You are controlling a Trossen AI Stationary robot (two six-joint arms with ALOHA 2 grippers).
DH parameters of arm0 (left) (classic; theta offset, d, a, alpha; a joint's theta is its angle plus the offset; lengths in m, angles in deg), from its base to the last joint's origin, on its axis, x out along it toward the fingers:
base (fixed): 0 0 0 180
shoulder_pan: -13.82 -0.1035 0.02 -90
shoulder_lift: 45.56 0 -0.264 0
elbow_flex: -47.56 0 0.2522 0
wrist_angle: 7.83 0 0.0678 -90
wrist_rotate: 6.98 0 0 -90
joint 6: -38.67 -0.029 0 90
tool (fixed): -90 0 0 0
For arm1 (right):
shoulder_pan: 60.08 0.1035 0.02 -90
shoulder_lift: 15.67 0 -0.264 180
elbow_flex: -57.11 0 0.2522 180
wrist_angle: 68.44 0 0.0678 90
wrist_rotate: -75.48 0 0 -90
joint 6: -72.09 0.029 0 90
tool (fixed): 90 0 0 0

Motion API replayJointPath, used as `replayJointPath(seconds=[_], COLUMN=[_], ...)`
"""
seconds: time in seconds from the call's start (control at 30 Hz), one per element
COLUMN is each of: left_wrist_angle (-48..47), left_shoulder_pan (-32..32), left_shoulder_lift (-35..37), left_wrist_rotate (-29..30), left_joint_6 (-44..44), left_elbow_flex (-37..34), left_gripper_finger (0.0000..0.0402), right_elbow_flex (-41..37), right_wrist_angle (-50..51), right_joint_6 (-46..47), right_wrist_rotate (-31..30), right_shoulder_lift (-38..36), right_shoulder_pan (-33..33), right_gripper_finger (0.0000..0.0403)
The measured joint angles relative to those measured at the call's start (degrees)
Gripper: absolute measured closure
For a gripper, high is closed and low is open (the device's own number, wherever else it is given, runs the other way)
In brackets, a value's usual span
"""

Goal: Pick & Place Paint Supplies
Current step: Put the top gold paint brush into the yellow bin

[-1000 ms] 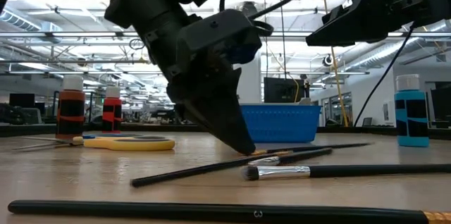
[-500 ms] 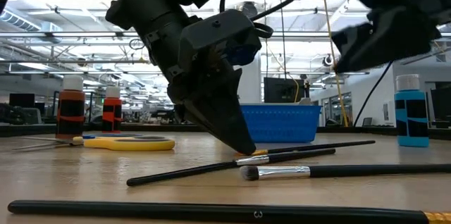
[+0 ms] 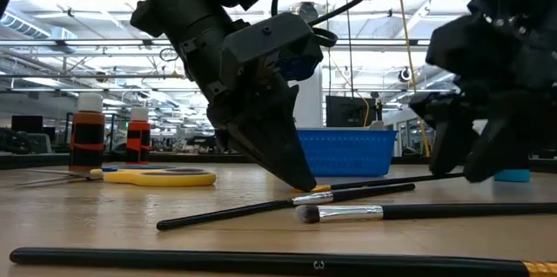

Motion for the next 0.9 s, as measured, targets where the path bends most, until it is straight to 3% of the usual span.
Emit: replayJointPath(seconds=[0.3, 0.6, 0.9], left_wrist_angle=[-0.02, -0.04, -0.58], left_shoulder_pan=[-0.02, -0.04, -0.09], left_shoulder_lift=[0.0, 0.0, 2.42], left_wrist_rotate=[0.18, 0.22, 0.86], left_joint_6=[-0.11, -0.13, -5.97], left_elbow_flex=[-0.02, -0.04, -0.35], left_gripper_finger=[0.0394, 0.0394, 0.0394], right_elbow_flex=[0.57, 0.65, 0.41], right_wrist_angle=[0.74, 3.63, 0.08], right_joint_6=[-0.02, -1.9, -3.91], right_wrist_rotate=[-0.22, -0.42, -2.18], right_shoulder_lift=[2.22, 2.12, 1.74], right_shoulder_pan=[-0.76, -0.76, -0.76], right_gripper_finger=[0.0287, 0.0393, 0.0399])
